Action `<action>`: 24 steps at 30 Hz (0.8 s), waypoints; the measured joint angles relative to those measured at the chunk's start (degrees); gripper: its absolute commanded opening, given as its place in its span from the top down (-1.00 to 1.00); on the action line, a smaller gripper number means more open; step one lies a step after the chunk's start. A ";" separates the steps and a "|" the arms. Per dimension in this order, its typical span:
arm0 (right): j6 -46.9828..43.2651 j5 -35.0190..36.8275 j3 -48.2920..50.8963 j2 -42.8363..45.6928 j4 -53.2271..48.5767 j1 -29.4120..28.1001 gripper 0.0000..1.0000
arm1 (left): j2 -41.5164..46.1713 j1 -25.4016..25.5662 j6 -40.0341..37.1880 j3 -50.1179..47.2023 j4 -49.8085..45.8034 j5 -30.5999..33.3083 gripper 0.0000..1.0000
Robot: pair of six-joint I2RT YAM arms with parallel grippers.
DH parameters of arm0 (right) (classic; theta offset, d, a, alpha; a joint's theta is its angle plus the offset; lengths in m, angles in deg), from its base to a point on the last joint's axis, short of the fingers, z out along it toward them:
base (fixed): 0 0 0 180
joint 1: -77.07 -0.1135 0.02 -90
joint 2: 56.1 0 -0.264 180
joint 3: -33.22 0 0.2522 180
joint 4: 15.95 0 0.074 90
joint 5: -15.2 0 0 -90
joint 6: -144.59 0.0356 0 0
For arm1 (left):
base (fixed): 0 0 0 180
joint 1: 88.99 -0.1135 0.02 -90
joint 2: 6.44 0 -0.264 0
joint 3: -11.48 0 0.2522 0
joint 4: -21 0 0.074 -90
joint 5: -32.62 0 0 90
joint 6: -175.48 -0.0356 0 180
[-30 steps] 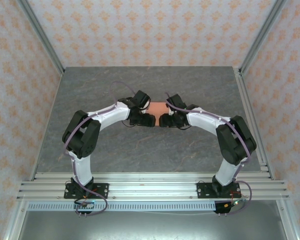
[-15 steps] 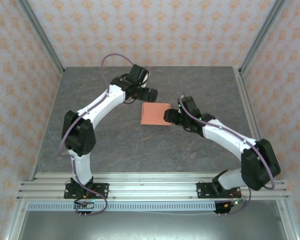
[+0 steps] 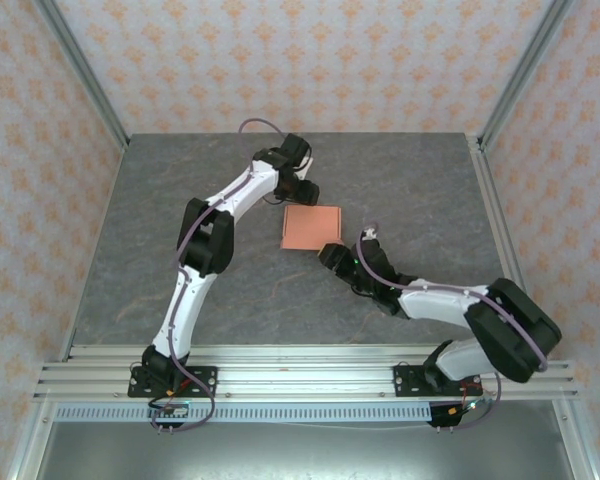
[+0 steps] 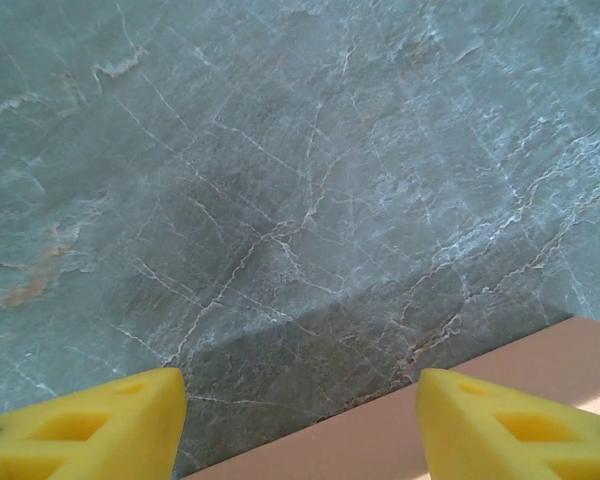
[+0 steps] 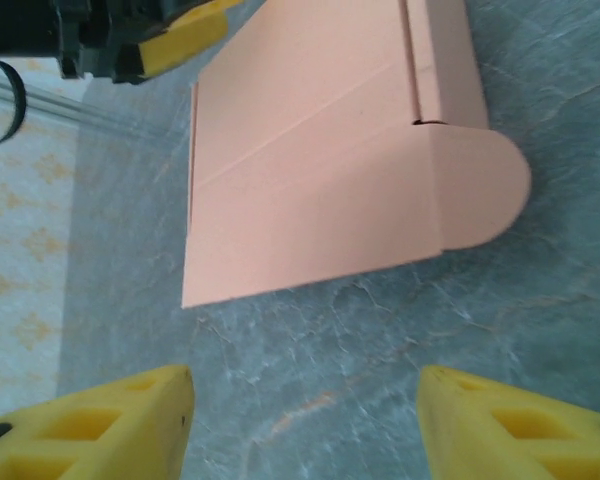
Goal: Fold the paper box
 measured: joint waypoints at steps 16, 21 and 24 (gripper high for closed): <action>3.32 0.17 -1.22 -16.26 17.53 -0.11 0.00 | -0.22 -1.70 3.61 -1.68 -2.45 -3.04 0.11; 3.30 0.39 -1.22 -17.94 20.00 -0.33 0.11 | 0.31 -2.08 4.31 -4.09 -0.15 -4.15 0.17; 3.54 1.01 -1.22 -19.54 21.68 -0.31 0.20 | 0.92 -2.08 4.87 -6.29 0.48 -4.61 0.20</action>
